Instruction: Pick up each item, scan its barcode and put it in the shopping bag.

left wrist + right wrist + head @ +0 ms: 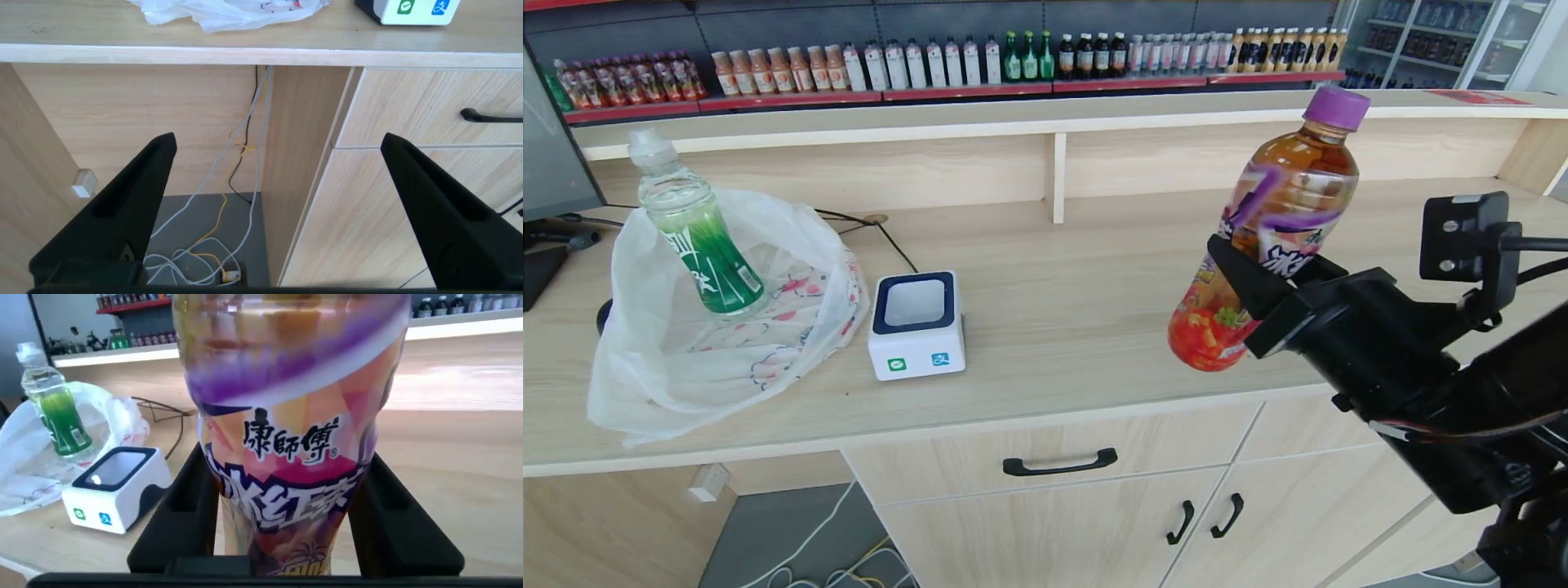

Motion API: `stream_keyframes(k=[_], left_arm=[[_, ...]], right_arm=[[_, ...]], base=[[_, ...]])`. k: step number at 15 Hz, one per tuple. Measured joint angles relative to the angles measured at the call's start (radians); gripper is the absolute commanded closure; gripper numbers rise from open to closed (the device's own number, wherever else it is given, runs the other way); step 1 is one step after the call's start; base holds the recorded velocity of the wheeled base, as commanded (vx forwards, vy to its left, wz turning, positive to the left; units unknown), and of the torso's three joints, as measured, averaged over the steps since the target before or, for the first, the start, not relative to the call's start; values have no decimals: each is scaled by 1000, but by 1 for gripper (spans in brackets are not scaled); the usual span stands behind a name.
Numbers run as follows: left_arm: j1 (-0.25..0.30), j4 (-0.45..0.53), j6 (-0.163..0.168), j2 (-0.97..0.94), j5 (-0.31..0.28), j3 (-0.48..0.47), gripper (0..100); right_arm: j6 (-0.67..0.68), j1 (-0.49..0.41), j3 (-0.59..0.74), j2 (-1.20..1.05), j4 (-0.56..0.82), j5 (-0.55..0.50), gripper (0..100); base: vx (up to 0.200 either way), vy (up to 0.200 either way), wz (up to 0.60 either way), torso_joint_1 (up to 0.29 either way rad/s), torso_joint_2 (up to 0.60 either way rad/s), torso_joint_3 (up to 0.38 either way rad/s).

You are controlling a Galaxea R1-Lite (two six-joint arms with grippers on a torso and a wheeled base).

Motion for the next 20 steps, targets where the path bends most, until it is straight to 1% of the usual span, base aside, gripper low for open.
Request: stream_keyframes(k=[3, 5, 7, 10, 20], left_arm=[[0, 0, 0, 0, 0, 0, 0], [0, 0, 1, 0, 0, 0, 0], [0, 0, 0, 0, 0, 0, 0], [-1, 0, -1, 0, 1, 0, 0], [0, 0, -4, 0, 1, 0, 0]], right_arm=[[-16, -83, -10, 5, -1, -43, 100], [-20, -95, -25, 6, -1, -46, 100], [-19, -101, -69, 10, -3, -46, 100], [-15, -102, -89, 13, -1, -46, 100], [-13, -103, -77, -17, -1, -46, 100]], base=[[0, 0, 0, 0, 0, 0], [0, 0, 0, 0, 0, 0], [0, 0, 0, 0, 0, 0], [0, 200, 0, -1, 4, 4], [0, 200, 0, 4, 3, 1]])
